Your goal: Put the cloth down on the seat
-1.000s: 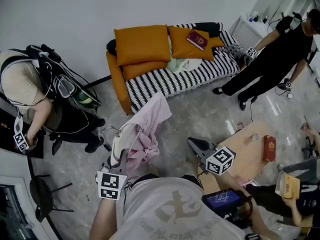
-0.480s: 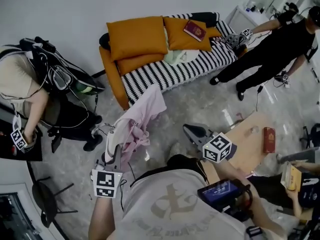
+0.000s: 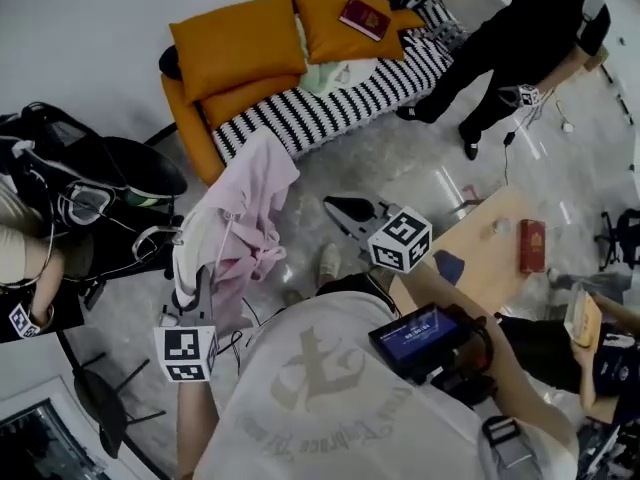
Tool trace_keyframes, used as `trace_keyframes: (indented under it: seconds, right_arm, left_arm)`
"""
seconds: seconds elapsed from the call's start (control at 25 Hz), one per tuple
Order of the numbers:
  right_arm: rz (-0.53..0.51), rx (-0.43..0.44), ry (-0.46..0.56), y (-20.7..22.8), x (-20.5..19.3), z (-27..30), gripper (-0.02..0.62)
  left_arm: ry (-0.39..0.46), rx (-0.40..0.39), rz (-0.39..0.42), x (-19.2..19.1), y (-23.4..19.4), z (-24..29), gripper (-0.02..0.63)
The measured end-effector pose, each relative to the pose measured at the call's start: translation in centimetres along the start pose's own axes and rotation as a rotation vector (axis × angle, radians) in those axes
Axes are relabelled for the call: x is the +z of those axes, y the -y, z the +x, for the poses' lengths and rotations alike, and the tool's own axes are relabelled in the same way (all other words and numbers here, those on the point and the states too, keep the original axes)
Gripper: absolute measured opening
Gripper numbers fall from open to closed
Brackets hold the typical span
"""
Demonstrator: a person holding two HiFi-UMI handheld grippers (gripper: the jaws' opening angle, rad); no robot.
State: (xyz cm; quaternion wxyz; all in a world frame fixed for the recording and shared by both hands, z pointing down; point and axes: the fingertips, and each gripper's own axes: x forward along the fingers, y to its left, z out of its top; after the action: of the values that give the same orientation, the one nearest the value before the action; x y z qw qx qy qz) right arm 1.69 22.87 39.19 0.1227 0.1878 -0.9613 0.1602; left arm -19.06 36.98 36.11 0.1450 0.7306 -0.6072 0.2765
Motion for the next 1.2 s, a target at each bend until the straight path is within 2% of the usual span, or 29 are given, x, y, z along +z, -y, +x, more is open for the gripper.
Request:
trace_keyframes:
  seconds: [0.2, 0.56, 0.72, 0.88, 1.2]
  right_arm:
    - [-0.013, 0.034, 0.017, 4.8, 2.5, 0.4, 0.015]
    - [0.017, 0.086, 0.023, 12.2, 2.6, -0.4, 0.015]
    - [0.036, 0.091, 0.017, 15.5, 2.5, 0.2, 0.015]
    - [0.060, 0.098, 0.021, 16.8, 3.2, -1.0, 0.015]
    - [0.063, 0.026, -0.016, 19.7, 3.8, 2.8, 0.015]
  left_arm:
    - [-0.002, 0.010, -0.017, 3.5, 1.4, 3.8, 0.018]
    - [0.005, 0.051, -0.053, 8.8, 2.8, 10.0, 0.018]
    - [0.002, 0.060, -0.032, 11.2, 2.6, 13.0, 0.018]
    - [0.002, 0.059, -0.015, 14.1, 3.4, 13.7, 0.018]
    - [0.052, -0.009, 0.045, 17.4, -1.2, 16.9, 0.018]
